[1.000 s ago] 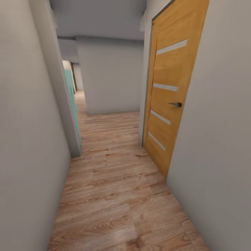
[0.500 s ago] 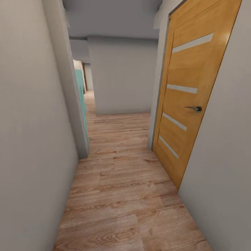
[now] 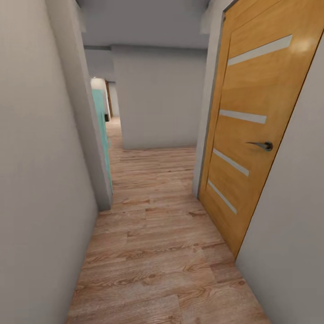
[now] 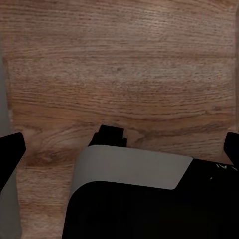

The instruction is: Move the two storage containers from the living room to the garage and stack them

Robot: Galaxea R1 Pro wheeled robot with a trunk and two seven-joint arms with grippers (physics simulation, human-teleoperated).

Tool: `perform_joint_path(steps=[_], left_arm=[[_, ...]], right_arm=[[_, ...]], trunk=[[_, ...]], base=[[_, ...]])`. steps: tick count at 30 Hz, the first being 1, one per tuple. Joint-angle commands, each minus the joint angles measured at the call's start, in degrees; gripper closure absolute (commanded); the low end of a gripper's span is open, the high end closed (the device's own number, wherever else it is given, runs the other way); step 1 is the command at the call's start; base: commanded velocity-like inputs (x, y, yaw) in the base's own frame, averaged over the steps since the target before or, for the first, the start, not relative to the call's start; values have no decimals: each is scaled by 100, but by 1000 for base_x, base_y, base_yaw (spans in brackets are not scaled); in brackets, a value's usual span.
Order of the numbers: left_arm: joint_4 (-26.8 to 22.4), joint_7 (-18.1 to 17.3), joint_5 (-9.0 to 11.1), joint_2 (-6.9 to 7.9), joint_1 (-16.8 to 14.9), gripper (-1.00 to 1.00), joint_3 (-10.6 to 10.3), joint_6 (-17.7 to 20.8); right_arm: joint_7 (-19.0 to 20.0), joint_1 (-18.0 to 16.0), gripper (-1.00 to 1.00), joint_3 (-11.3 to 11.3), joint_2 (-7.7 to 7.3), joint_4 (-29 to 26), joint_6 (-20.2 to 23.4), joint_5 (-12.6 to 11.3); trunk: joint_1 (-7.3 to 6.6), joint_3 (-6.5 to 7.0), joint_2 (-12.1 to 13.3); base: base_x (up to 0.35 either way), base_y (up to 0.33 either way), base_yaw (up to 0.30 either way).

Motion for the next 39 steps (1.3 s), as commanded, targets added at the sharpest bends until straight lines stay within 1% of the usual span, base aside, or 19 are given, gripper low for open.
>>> perform_joint_path(steps=[1, 21, 22, 24, 29, 36, 39], left_arm=[[5, 4, 34, -2, -4, -100, 31, -24], [5, -18, 26, -28, 13, -100, 29, -8], [6, -311, 33, -13, 44, -100, 30, -2], [6, -465, 33, -7, 131, -100, 31, -5], [5, -528, 34, -5, 173, -100, 31, -6], [5, -539, 35, -2, 181, -100, 31, -6], [5, -540, 35, -2, 183, -100, 31, -10]], right_arm=[[-4, -6, -100, 48, 5, 17, -32, -53], [-4, -6, -100, 43, 17, 14, -47, -62], [0, -6, -100, 41, 30, 17, -47, -84], [3, -6, -100, 40, 44, 17, -47, -85], [5, -6, -100, 40, 35, 22, -47, -93], [5, -6, -100, 40, 82, 22, -30, -86], [5, -6, -100, 40, 65, 18, -33, -77]], trunk=[[3, -6, -2], [3, -6, -2], [3, -6, -2], [3, -6, -2], [3, -6, -2], [3, -6, -2], [3, -6, -2]], base=[[320, 0, 0], [320, 0, 0], [321, 0, 0], [321, 0, 0], [321, 0, 0], [321, 0, 4], [321, 0, 154]])
